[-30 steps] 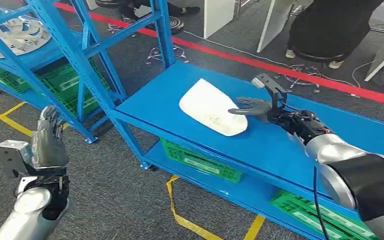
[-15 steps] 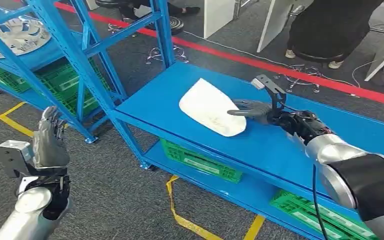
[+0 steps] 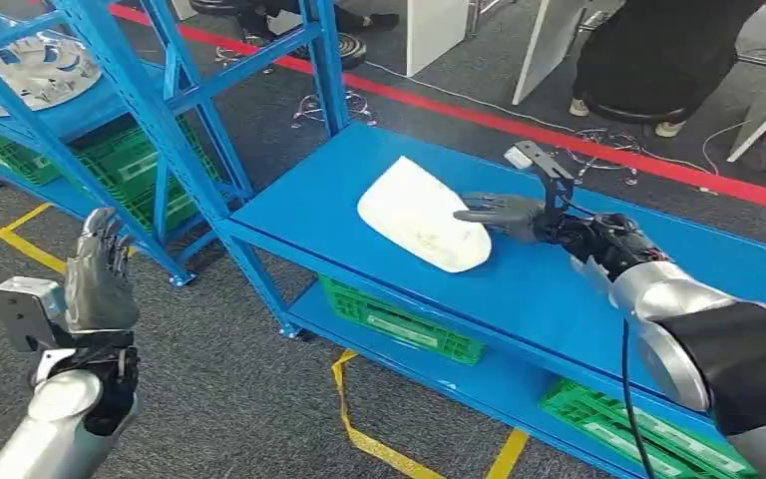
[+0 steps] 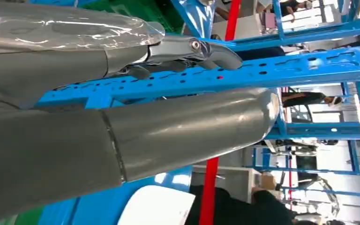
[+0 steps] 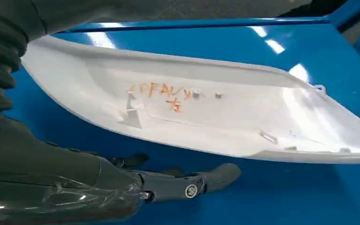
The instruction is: Take the parts from the cabinet and place them on the table.
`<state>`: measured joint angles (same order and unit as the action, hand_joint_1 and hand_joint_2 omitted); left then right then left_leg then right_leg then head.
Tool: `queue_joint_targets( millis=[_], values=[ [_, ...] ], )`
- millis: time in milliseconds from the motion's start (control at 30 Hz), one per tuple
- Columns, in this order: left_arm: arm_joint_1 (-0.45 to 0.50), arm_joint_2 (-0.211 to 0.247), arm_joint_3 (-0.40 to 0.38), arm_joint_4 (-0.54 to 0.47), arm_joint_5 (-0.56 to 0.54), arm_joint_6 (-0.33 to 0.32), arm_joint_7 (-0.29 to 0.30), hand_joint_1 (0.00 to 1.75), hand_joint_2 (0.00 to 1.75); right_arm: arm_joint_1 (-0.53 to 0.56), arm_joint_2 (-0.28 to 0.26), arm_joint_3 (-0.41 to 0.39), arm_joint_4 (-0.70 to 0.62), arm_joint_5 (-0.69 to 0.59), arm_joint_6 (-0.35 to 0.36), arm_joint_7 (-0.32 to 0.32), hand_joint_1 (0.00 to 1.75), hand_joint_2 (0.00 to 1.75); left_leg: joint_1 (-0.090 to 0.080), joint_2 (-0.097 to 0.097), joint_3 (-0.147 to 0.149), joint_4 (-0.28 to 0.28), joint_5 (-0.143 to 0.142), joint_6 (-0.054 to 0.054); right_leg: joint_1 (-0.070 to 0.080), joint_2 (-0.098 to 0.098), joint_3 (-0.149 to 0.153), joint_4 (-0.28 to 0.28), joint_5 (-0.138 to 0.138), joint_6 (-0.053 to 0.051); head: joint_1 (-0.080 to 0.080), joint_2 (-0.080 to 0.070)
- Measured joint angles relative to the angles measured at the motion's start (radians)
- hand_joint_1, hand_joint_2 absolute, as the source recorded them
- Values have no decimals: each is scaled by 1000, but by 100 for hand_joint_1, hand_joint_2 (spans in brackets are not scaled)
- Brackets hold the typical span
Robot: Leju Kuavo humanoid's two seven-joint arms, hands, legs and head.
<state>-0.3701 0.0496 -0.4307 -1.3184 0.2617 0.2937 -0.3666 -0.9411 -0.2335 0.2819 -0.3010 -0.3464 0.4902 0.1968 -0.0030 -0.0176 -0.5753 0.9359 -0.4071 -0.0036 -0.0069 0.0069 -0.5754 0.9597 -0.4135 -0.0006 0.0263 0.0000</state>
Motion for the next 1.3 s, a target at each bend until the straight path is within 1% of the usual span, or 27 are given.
queue_joint_targets(
  millis=[133, 467, 633, 867, 1300],
  values=[
    [0, 0, 0, 0, 0, -2, 2, 0, 0, -2, 0, -9, 3, -11, -12, 14, 0, 175, 0, 0, 0, 0, 0, 0, 0, 0, 0, 0, 0, 0, 0, 0],
    [0, 0, 0, 0, -2, -4, 5, 0, 0, 0, 0, -14, 8, -9, -22, 16, 0, 175, 0, 0, 0, 0, 0, 0, 0, 0, 0, 0, 0, 0, 0, 0],
    [0, 0, 0, 0, -6, -4, 16, 0, 0, 6, 1, -14, 8, -6, -30, 12, 0, 175, 0, 0, 0, 0, 0, 0, 0, 0, 0, 0, 0, 0, 0, 0],
    [1, -2, 0, 0, -10, -4, 17, 0, 0, 14, 2, -14, 10, -6, -33, 12, 0, 175, 0, 0, 0, 0, 0, 0, 0, 0, 0, 0, 0, 0, 0, 0],
    [4, -8, 0, 0, -10, -11, 17, 0, 0, 43, 5, -14, 15, -8, -33, -9, 0, 175, 0, 0, 0, 0, 0, 0, 0, 0, 0, 0, 0, 0, 0, 0]
  ],
)
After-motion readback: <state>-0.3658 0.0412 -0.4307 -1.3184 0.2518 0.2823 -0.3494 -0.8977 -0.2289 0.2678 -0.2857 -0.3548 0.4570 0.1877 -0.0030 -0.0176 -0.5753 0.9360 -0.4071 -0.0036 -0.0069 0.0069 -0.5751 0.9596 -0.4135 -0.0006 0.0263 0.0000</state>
